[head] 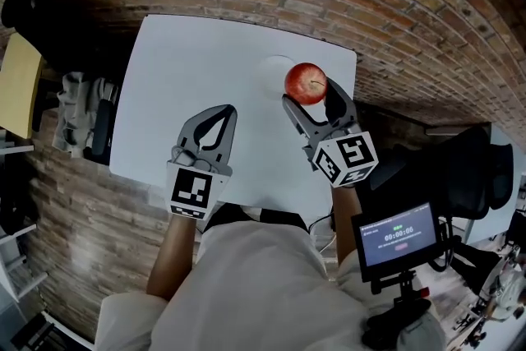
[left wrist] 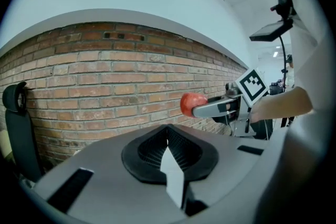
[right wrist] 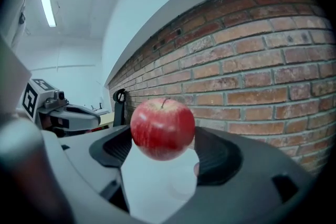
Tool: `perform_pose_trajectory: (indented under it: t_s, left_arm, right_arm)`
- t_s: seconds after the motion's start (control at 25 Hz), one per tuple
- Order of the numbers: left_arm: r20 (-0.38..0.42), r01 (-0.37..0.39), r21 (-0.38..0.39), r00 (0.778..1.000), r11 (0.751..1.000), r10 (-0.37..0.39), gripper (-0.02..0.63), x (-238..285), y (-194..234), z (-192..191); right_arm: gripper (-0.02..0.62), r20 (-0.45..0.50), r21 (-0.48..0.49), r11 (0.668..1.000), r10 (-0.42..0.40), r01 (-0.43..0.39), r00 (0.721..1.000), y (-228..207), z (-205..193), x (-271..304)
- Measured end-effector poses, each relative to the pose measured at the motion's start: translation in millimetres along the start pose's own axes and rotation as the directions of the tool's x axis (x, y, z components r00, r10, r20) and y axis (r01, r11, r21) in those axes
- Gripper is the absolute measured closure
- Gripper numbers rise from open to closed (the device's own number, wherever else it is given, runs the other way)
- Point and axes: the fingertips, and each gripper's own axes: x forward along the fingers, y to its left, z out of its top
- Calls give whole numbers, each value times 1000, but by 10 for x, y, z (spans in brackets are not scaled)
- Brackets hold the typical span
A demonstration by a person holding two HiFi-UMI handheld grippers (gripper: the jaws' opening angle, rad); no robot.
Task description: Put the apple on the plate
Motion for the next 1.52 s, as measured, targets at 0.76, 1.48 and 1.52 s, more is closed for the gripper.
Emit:
perform_pose_trajectory:
  t_s: [0.76,1.48,1.52]
  left_arm:
    - [-89,-101,-48,991,994,96,600,178,68,-290]
    - [-182,-189,-85,968,978,171,600,172,97,-610]
    - [-186,-194,-86,967,977,176,600,166,100,-625]
  right_arm:
    - [227,-98,31,997,71,-68,993,-310,-530,480]
    - [227,-230,48,995,95,-86,969,-657,-1294,963]
    - [227,-238,46,995,97,-89,966,-666,-1335,990]
